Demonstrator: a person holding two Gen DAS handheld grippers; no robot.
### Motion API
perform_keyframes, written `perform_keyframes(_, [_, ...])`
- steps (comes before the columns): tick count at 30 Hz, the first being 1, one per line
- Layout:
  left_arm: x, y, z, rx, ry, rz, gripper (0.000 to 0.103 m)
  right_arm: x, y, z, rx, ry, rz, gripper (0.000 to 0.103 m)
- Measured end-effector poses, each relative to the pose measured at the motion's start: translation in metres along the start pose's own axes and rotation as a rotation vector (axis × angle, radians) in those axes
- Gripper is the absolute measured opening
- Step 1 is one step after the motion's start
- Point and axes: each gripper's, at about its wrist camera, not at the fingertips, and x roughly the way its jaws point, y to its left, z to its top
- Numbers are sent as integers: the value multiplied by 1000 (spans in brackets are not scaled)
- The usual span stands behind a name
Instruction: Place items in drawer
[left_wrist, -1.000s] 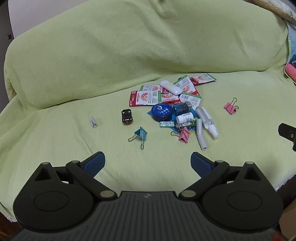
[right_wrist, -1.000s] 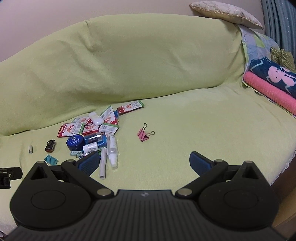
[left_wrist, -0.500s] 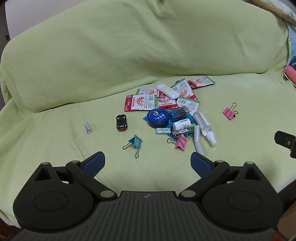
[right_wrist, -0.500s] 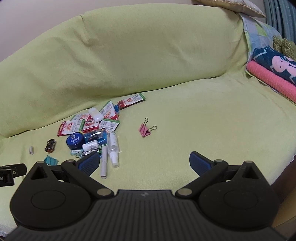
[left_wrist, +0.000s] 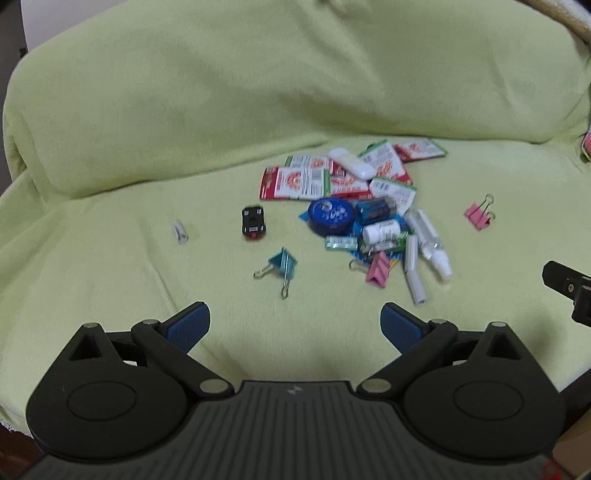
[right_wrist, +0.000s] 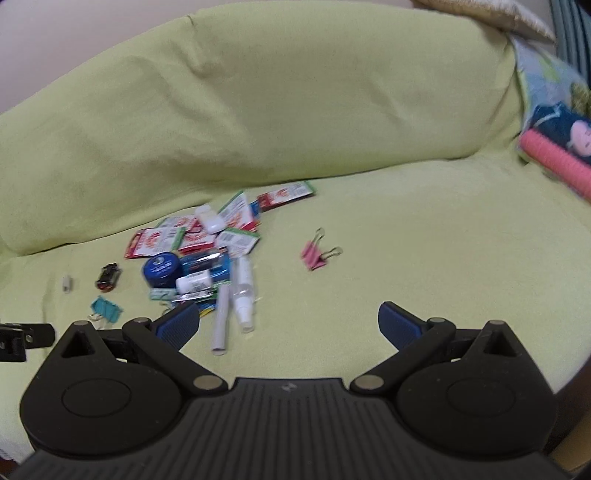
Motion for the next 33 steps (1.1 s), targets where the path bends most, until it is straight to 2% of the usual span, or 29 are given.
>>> perform_keyframes(4, [12,6,-4,-9,39,-30,100,13,6,-8,-36,48,9,102])
perform_keyframes(8, [19,3,-5,26,22,-7,100,21,7,-8,-31,41,-4,102])
perform_keyframes(17, [21,1,3,19,-43,-25,100,3,-2,-10,7,-126,17,102])
perform_keyframes(20, [17,-6,3,41,-61,-33,100,-17,-16,-17,30,-217,-43,102])
perform_keyframes(23, [12,-17,3,53,-71,-53,100,-45,-35,-34,-52,-320,-180,102])
perform_keyframes(27, [2,-30,1,60,-89,-72,100,-85,-65,-61,-197,-429,-301,102])
perform_keyframes(30, [-5,-34,-2,66,-95,-57,100,-106,-98,-73,-320,-467,-349,102])
perform_keyframes(33, [-11,-36,-4,65,-94,-33,100,-112,-142,-76,-424,-448,-369,102])
